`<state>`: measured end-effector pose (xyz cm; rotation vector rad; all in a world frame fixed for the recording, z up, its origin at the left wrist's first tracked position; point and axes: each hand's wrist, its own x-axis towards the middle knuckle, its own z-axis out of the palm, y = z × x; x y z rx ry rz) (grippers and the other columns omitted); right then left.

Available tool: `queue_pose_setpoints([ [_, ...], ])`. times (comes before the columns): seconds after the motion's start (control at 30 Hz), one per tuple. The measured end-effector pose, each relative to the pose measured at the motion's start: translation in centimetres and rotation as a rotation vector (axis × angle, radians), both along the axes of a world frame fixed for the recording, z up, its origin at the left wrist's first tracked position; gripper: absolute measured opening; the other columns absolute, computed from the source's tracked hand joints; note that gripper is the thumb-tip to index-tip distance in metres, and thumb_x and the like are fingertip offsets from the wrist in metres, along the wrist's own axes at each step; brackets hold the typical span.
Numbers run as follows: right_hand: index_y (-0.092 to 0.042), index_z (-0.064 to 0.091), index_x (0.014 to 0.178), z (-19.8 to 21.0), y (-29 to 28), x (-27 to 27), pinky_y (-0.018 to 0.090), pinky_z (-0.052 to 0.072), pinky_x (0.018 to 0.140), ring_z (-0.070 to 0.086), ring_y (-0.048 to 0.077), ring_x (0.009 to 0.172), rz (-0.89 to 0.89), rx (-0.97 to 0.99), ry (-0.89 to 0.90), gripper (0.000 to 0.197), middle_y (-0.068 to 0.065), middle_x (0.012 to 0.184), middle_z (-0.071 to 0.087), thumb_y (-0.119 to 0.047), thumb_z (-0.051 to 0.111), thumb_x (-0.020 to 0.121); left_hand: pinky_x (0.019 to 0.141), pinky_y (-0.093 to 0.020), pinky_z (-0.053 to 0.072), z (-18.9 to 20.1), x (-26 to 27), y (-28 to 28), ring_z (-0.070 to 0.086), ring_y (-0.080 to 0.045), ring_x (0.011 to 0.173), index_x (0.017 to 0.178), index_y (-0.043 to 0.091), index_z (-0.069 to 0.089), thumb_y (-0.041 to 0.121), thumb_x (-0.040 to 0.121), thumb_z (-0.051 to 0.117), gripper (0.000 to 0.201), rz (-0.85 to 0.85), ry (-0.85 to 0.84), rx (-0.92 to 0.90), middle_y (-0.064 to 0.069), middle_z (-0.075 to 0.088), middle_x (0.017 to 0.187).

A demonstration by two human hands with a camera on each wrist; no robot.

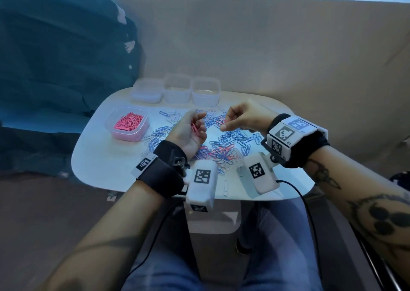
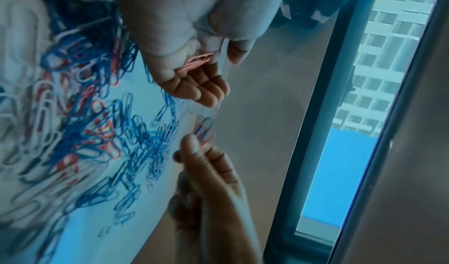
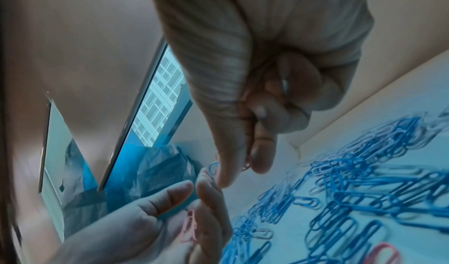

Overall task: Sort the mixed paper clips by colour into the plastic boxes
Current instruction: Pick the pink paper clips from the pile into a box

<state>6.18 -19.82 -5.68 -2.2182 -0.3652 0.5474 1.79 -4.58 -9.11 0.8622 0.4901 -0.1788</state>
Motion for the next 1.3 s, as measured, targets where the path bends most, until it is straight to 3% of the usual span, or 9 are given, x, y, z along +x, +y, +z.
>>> queue_pose_setpoints([
  [0.2, -0.015, 0.056, 0.064, 0.6, -0.2, -0.2, 0.023, 0.018, 0.045, 0.028, 0.007, 0.041, 0.008, 0.085, 0.052, 0.023, -0.01, 0.038, 0.045, -0.015, 0.076, 0.073, 0.035, -0.014, 0.017, 0.4, -0.8, -0.8, 0.022, -0.003, 0.034, 0.071, 0.015, 0.056, 0.015, 0.087, 0.063, 0.017, -0.175, -0.142, 0.497, 0.01, 0.031, 0.039],
  [0.5, -0.014, 0.056, 0.063, 1.2, -1.0, -0.7, 0.018, 0.018, 0.041, 0.027, 0.008, 0.041, -0.003, 0.064, 0.043, 0.023, -0.007, 0.041, 0.044, -0.012, 0.075, 0.074, 0.032, -0.012, 0.016, 0.6, -0.3, 1.2, 0.02, -0.003, 0.029, 0.071, 0.013, 0.062, 0.009, 0.088, 0.06, 0.017, -0.027, -0.137, 0.578, 0.014, 0.027, 0.032],
  [0.63, -0.014, 0.057, 0.064, 1.2, -1.2, -0.8, 0.016, 0.018, 0.039, 0.029, 0.004, 0.039, -0.001, 0.081, 0.046, 0.021, -0.009, 0.04, 0.047, -0.013, 0.074, 0.075, 0.034, -0.013, 0.016, 0.6, -0.3, 2.2, 0.02, -0.005, 0.031, 0.067, 0.013, 0.06, 0.022, 0.086, 0.065, 0.022, -0.199, -0.109, 0.798, 0.007, 0.027, 0.041],
  [0.8, -0.015, 0.059, 0.064, 1.6, 0.5, -1.1, 0.017, 0.02, 0.039, 0.03, 0.004, 0.039, -0.009, 0.155, 0.013, 0.019, -0.007, 0.048, 0.056, -0.018, 0.073, 0.077, 0.03, -0.009, 0.029, 0.8, -0.2, 1.6, 0.039, 0.0, 0.029, 0.079, 0.007, 0.058, 0.029, 0.102, 0.029, 0.043, -0.103, -0.001, 0.264, 0.009, 0.046, 0.038],
  [0.9, -0.012, 0.061, 0.07, 2.1, 2.3, -1.6, 0.012, 0.022, 0.035, 0.033, -0.001, 0.033, 0.046, 0.201, 0.0, 0.013, -0.008, 0.047, 0.055, -0.012, 0.069, 0.08, 0.054, -0.026, 0.054, 0.8, -0.9, 1.4, 0.063, -0.016, 0.056, 0.076, 0.001, 0.063, 0.032, 0.103, 0.022, 0.057, -0.043, -0.014, -0.189, -0.008, 0.064, 0.056],
  [1.03, 0.004, 0.068, 0.09, 2.0, 4.4, -2.2, 0.013, 0.043, 0.055, 0.055, 0.003, 0.053, 0.113, 0.157, -0.064, 0.019, 0.008, 0.068, 0.063, -0.011, 0.071, 0.079, 0.075, -0.047, 0.052, 0.8, -1.7, 1.1, 0.063, -0.032, 0.084, 0.093, -0.01, 0.056, 0.036, 0.102, 0.021, 0.059, 0.004, -0.124, -0.495, -0.024, 0.067, 0.083],
  [1.1, 0.0, 0.067, 0.09, 2.3, 4.6, -1.9, 0.01, 0.042, 0.053, 0.054, -0.002, 0.052, 0.033, 0.205, -0.149, 0.019, 0.005, 0.068, 0.061, -0.017, 0.07, 0.081, 0.069, -0.044, 0.055, 0.7, -1.8, 1.5, 0.064, -0.031, 0.087, 0.087, -0.01, 0.059, 0.033, 0.102, 0.023, 0.059, 0.049, -0.136, -0.563, -0.025, 0.067, 0.081],
  [1.2, -0.004, 0.059, 0.094, 3.3, 3.4, -0.3, 0.007, 0.032, 0.035, 0.042, -0.007, 0.031, -0.178, 0.306, -0.198, 0.012, 0.0, 0.063, 0.049, -0.012, 0.062, 0.086, 0.043, -0.024, 0.052, -0.3, -2.3, 3.7, 0.066, -0.022, 0.052, 0.057, -0.001, 0.062, 0.03, 0.101, 0.028, 0.063, 0.158, -0.093, -0.601, -0.01, 0.062, 0.057],
  [1.3, -0.001, 0.066, 0.1, 2.4, 3.1, 1.1, 0.005, 0.032, 0.043, 0.05, -0.006, 0.047, 0.022, -0.088, -0.237, 0.019, -0.001, 0.07, 0.056, -0.012, 0.065, 0.084, 0.031, -0.011, 0.029, -1.1, -3.0, 5.8, 0.039, -0.006, 0.033, 0.045, 0.011, 0.053, 0.034, 0.099, 0.033, 0.063, 0.127, -0.037, -0.468, 0.005, 0.038, 0.042],
])
